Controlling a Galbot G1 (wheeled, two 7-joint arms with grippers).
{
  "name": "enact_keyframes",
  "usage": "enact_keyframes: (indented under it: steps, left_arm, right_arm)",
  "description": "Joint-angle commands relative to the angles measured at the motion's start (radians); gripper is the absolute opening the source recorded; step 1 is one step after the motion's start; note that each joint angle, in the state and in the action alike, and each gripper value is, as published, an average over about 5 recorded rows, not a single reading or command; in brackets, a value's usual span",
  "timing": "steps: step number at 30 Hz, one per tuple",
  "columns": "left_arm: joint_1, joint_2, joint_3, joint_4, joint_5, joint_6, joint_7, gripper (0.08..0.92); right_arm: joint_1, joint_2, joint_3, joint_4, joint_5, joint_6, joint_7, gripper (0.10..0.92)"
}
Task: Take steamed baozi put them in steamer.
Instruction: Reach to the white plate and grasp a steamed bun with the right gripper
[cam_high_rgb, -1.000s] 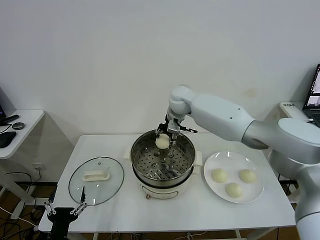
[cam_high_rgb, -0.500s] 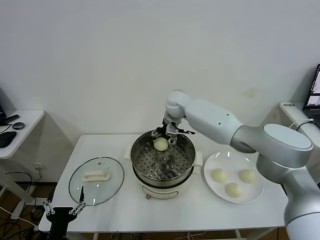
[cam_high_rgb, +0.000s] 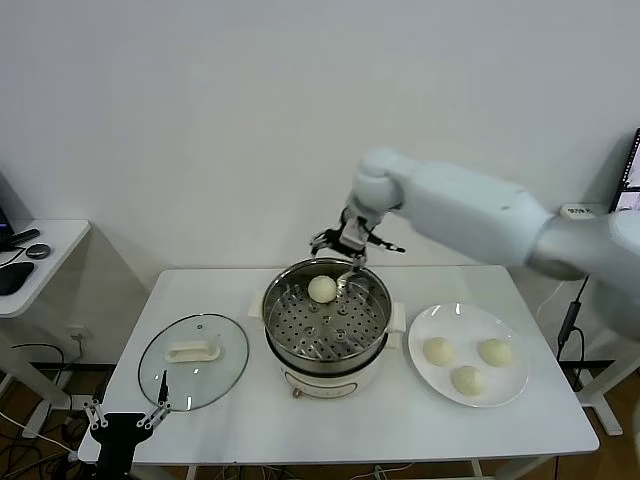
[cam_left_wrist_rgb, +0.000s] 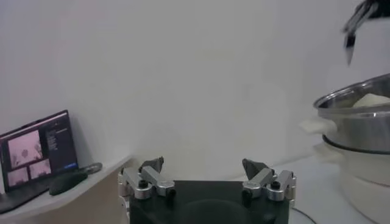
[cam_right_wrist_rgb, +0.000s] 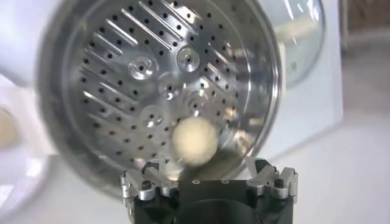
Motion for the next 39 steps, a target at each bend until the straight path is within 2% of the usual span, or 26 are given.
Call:
enact_keyframes:
  steps: [1, 6, 12, 21, 39]
  left_arm:
    - [-0.010, 0.014, 0.001, -0.029, -0.015, 0.081, -0.005, 0.823]
    - [-0.026, 0.015, 0.014, -0.018, -0.003, 0.090, -0.004, 0.823]
    - [-0.045, 0.016, 0.022, -0.004, 0.014, 0.084, -0.001, 0.823]
    - [-0.048, 0.023, -0.005, -0.004, 0.016, 0.086, 0.004, 0.823]
    - [-0.029, 0.018, -0.019, -0.002, 0.025, 0.081, 0.003, 0.823]
  right_arm:
    - [0.126, -0.347, -0.094, 0.347, 0.190, -0.556, -0.041, 0.823]
    - [0.022, -0.517, -0.082, 0.385, 0.155, -0.685, -0.004, 0.823]
    - [-0.234, -0.591, 0.079, 0.302, 0.078, -0.673, 0.004, 0.823]
    - [-0.494, -0.517, 0.293, 0.131, -0.036, -0.505, -0.060, 0.823]
    - [-0.651, -0.342, 0.394, -0.006, -0.096, -0.482, -0.033, 0.823]
